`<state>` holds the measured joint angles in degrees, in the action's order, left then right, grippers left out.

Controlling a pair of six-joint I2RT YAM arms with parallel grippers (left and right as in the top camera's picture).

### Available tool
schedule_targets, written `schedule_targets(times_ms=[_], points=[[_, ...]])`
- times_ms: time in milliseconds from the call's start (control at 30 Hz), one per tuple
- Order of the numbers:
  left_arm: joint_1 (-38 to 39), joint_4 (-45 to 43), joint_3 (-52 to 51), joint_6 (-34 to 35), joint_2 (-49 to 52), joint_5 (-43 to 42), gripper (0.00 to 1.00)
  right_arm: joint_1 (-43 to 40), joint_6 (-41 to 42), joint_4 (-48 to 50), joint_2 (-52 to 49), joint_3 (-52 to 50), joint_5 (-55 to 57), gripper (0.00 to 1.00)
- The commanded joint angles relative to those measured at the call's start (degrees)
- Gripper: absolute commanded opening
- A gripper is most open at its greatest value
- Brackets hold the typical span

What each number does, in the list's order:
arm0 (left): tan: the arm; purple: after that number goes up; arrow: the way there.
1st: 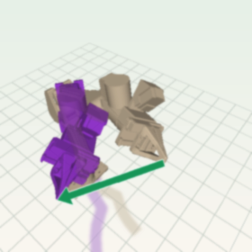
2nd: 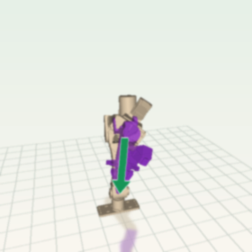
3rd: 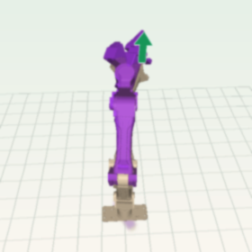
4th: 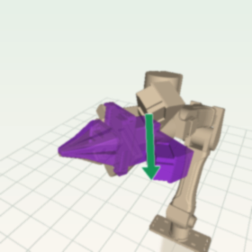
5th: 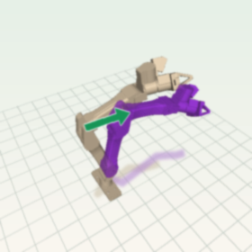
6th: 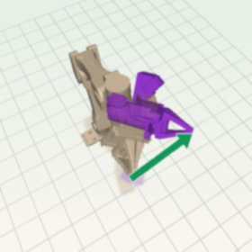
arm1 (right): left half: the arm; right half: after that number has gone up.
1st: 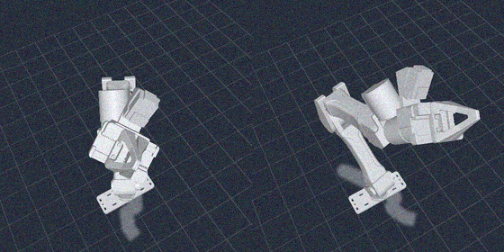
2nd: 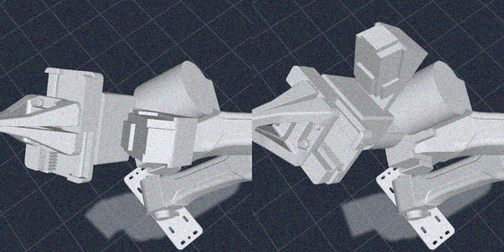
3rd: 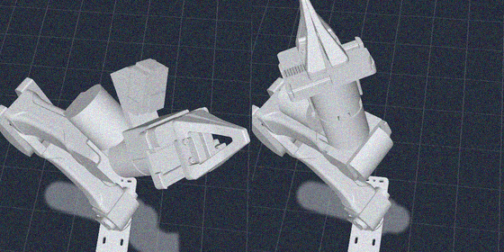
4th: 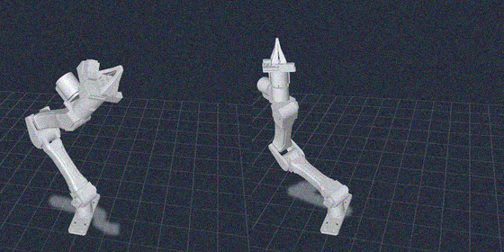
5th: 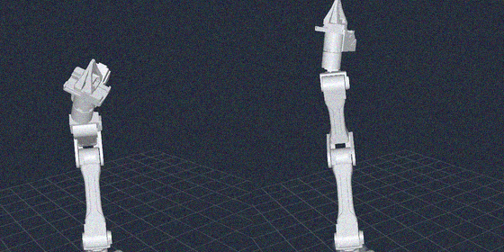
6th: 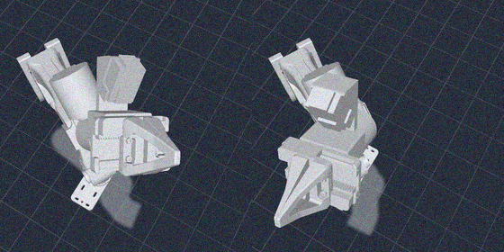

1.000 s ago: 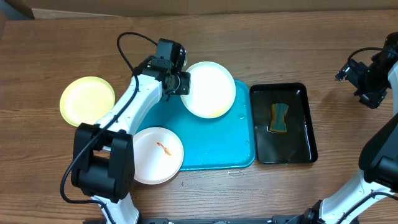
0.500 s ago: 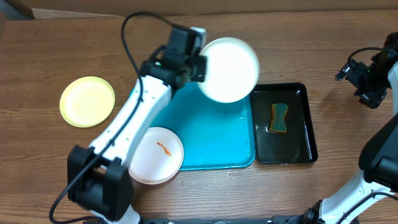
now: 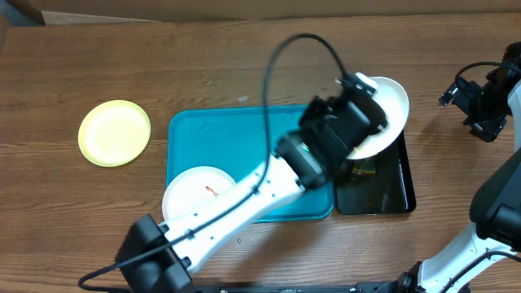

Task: Clean dirty plates on tray and stack at the side
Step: 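Lift the white plate with the left gripper and carry it left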

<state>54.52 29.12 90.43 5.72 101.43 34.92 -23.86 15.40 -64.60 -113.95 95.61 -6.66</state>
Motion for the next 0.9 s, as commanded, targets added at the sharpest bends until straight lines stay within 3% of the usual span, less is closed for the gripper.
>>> schedule_targets(times_ms=[0, 233, 467, 533, 633, 867], points=[[5.2, -2.8, 0.7, -7.3, 1.3, 20.3, 0.04, 0.0, 0.3, 0.1, 1.0, 0.8, -0.3, 1.00], [10.9, -12.6, 0.7, -17.5, 1.3, 30.4, 0.04, 0.0, 0.3, 0.1, 1.0, 0.8, -0.3, 1.00], [11.5, -14.8, 0.7, -18.1, 1.3, 30.2, 0.04, 0.0, 0.3, 0.1, 1.0, 0.8, -0.3, 1.00], [11.2, -13.9, 0.7, -15.5, 1.3, 29.9, 0.04, 0.0, 0.3, 0.1, 1.0, 0.8, -0.3, 1.00], [10.8, -8.0, 0.7, -4.9, 1.3, 25.9, 0.04, 0.0, 0.3, 0.1, 1.0, 0.8, -0.3, 1.00], [6.1, 5.1, 0.7, 15.8, 1.4, 1.6, 0.04, 0.0, 0.3, 0.1, 1.0, 0.8, -0.3, 1.00]])
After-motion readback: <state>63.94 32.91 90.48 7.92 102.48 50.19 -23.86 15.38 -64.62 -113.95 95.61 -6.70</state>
